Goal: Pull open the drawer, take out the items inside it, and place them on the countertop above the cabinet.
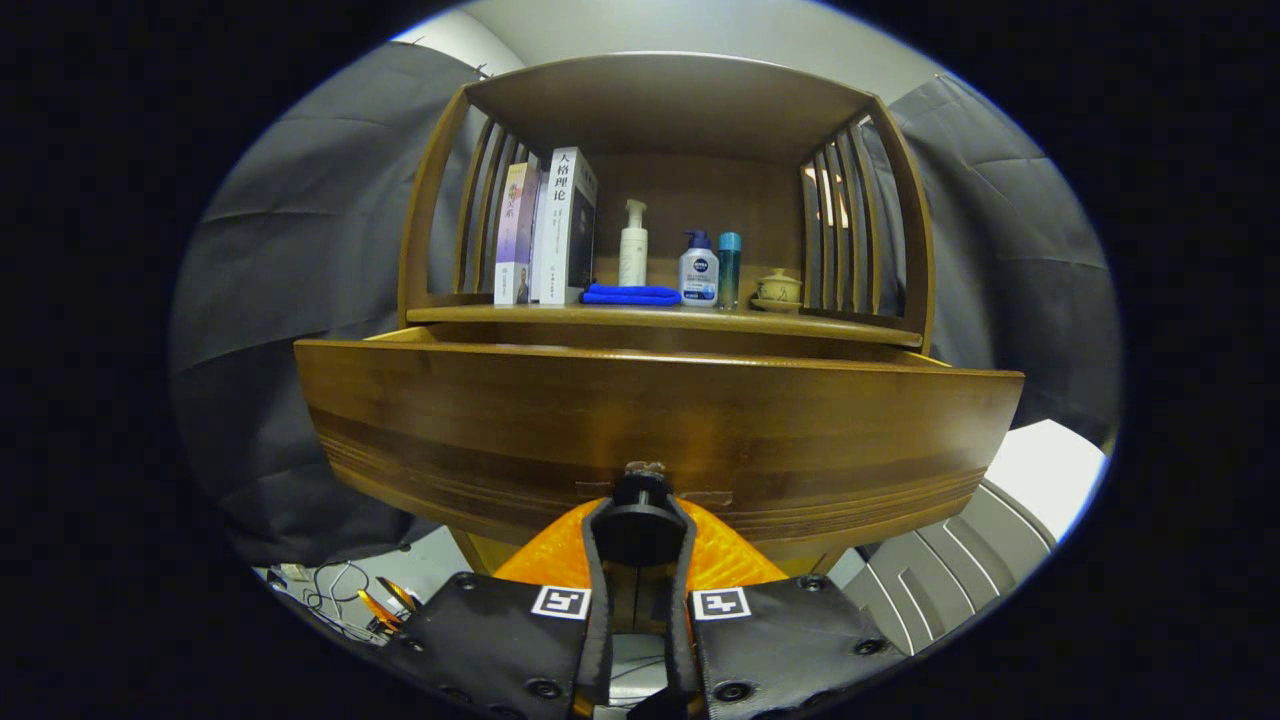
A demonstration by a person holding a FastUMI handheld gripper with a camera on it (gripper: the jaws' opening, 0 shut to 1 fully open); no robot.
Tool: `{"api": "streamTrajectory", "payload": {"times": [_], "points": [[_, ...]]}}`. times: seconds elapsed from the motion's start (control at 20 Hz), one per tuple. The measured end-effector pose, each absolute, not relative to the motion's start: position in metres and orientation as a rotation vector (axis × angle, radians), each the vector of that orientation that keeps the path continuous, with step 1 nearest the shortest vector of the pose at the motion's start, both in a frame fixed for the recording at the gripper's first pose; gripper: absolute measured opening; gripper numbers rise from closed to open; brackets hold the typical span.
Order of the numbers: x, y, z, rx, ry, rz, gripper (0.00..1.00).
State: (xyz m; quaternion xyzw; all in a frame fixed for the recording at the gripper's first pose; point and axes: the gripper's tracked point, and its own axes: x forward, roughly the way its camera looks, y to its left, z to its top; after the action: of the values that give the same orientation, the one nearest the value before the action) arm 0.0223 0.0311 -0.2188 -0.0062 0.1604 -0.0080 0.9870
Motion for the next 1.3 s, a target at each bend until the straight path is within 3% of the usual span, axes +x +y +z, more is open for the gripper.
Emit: {"api": "streamTrajectory", "payload": {"times": [1.1, 1.3], "points": [[-0.035, 0.044, -0.22, 0.003, 0.384, 0.067, 0.25], [-0.047, 0.042, -0.219, 0.027, 0.414, 0.093, 0.62]]}}
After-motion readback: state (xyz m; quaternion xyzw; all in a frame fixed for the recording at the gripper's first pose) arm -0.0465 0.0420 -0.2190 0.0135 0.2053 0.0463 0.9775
